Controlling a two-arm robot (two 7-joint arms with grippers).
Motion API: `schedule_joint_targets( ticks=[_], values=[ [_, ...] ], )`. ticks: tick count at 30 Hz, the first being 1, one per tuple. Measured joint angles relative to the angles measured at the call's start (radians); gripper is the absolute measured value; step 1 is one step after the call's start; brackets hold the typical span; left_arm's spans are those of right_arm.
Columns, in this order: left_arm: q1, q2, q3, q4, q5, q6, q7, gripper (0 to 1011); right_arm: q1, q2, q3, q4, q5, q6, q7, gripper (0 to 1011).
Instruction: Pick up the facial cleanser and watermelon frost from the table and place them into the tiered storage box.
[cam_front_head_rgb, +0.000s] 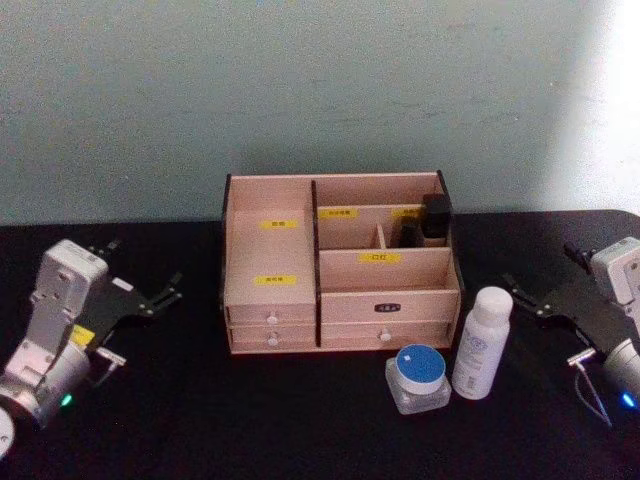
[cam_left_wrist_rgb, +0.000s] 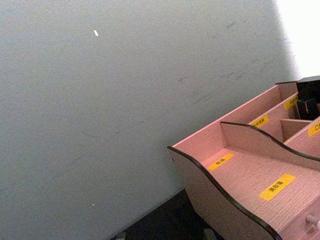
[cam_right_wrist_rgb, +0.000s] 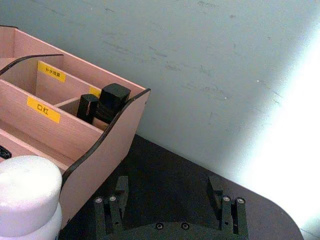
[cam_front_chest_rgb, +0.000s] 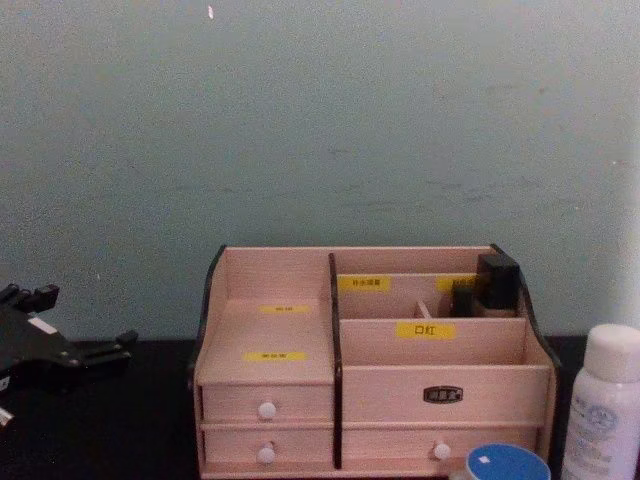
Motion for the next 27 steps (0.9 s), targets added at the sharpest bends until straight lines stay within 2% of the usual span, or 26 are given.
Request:
schedule_joint_targets(
  ticks=[27],
  values=[
    [0.0,0.0,0.0,0.0,0.0,0.0,0.0,1001,0.0,0.0,0.0,0.0,0.0,0.0,0.0,1002]
  ],
)
